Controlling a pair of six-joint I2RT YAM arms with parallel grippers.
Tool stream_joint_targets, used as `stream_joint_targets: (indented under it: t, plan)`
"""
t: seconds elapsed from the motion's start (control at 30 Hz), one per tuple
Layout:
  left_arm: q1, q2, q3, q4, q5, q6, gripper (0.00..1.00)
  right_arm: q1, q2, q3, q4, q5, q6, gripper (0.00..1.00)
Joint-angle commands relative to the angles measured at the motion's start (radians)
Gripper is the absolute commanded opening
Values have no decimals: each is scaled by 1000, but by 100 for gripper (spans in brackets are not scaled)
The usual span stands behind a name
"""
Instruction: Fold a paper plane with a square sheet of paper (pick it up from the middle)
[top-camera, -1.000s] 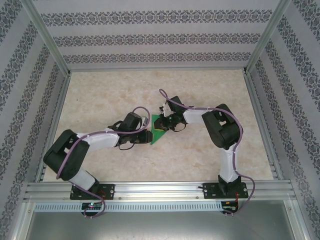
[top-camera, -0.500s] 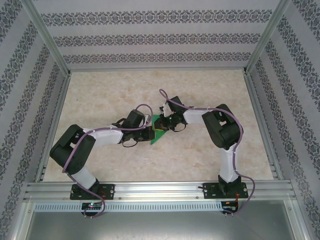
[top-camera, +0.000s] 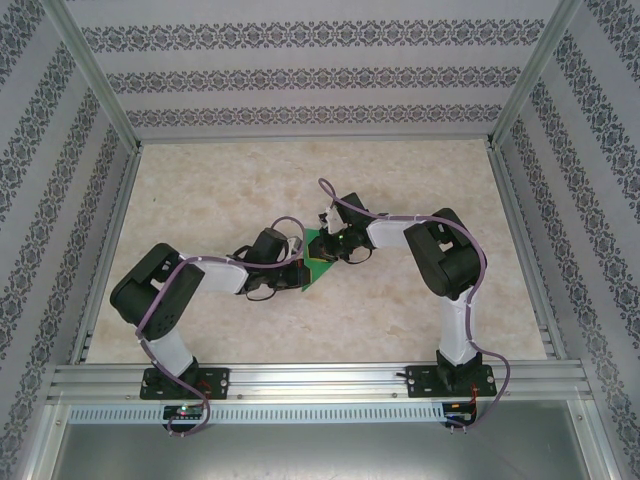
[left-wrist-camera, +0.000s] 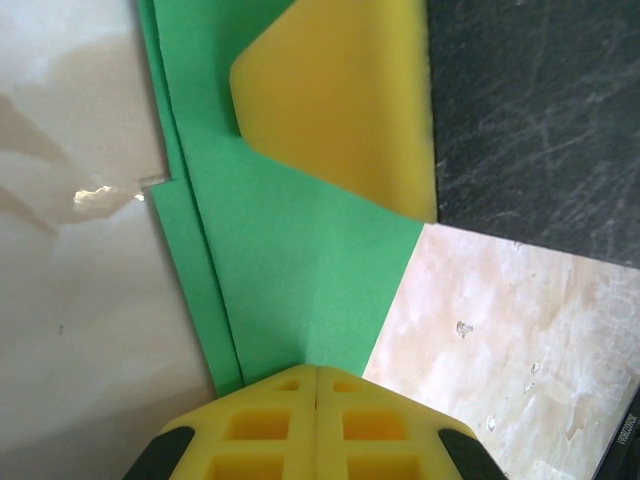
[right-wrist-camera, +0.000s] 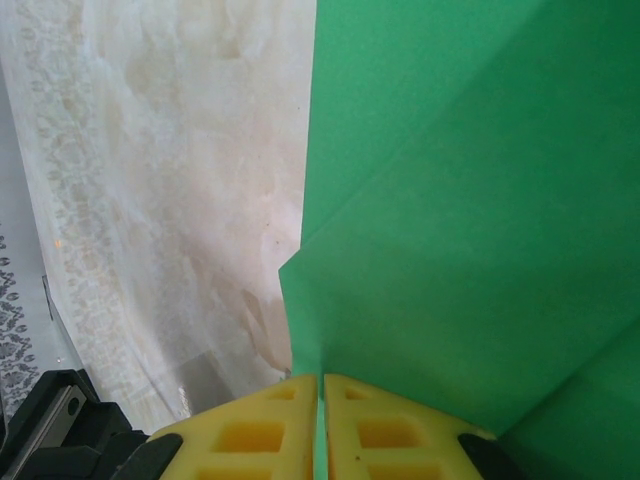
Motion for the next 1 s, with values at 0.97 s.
stream_joint_targets:
  t: [0.97]
  plan:
    - [-37,-67,125,-198,47,73,16,7,43,-35,-58,122,-1,11]
